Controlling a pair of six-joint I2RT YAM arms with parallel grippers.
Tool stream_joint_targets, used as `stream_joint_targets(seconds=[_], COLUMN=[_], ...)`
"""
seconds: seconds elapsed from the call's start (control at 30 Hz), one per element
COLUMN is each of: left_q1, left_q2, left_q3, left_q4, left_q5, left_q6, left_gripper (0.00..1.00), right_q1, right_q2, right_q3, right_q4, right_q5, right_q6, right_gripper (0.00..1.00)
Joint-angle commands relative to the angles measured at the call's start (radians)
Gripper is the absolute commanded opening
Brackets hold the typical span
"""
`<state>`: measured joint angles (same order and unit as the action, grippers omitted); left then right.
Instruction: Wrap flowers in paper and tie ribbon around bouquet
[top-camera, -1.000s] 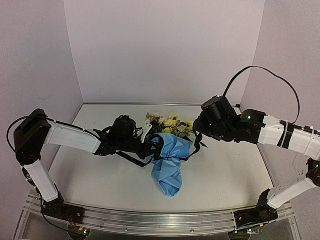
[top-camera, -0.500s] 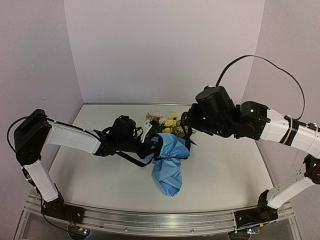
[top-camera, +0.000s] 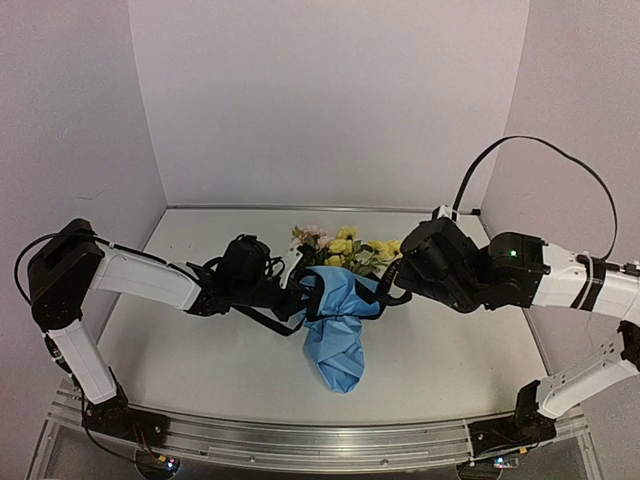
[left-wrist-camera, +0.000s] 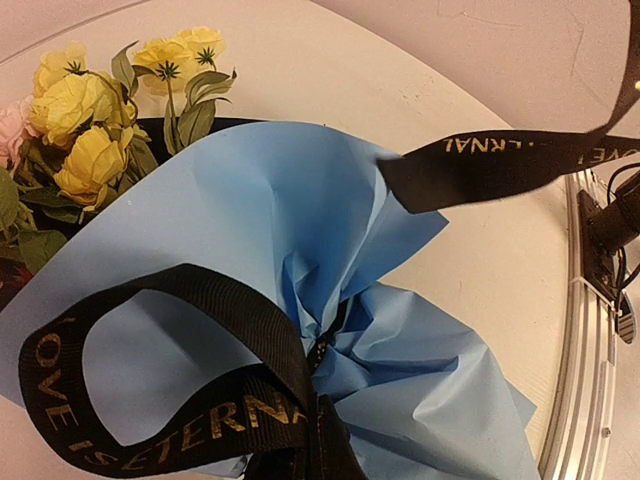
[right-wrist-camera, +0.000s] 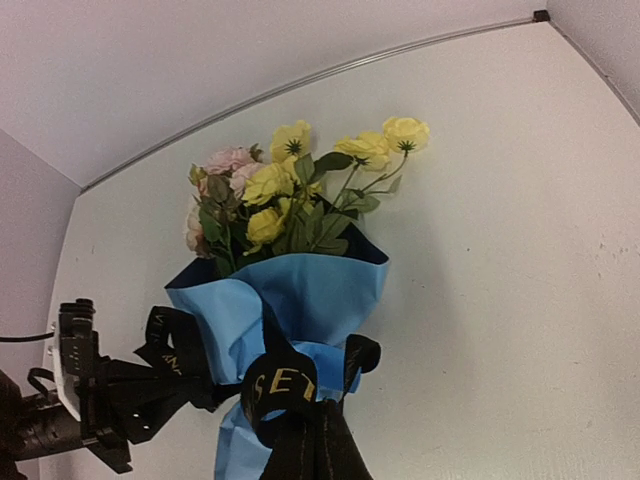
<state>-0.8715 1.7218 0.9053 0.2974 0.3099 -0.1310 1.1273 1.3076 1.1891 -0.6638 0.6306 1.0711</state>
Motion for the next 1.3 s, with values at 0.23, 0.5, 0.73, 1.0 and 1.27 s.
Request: stream_joint_targets(seconds=[0.23, 0.5, 0.73, 1.0, 1.27], left_q1=[-0.004, -0.004, -0.005, -0.017, -0.07], left_q2=[-0.033, -0.044, -0.045, -0.058, -0.062], left_q3=[-0.002, -0.008, -0.008, -0.031, -0.021], left_q4=[0.057, 0.059, 0.068, 0.08, 0.041], left_q5=[-0.014, -0.013, -0.007, -0.025, -0.078], left_q6=[-0.007, -0.002, -0.001, 0.057, 0.181], left_gripper=[0.0, 0.0, 0.0, 0.0, 0.0], right_q1=[0.13, 0.091, -0.08, -0.209, -0.262], right_q2=[0.064, 0.155, 0.345, 0.536, 0.727], right_q3=[0.155, 0.339, 0.574, 0.703, 0.901], right_q4=[-0.081, -0.081, -0.025, 0.094, 0.123], right_q5=[-0.034, -0.048, -0.265, -0.546, -0.726], right_q6=[-0.048, -0.19, -0.325, -0.34, -0.385], right_gripper=[0.0, 0.0, 0.0, 0.0, 0.0])
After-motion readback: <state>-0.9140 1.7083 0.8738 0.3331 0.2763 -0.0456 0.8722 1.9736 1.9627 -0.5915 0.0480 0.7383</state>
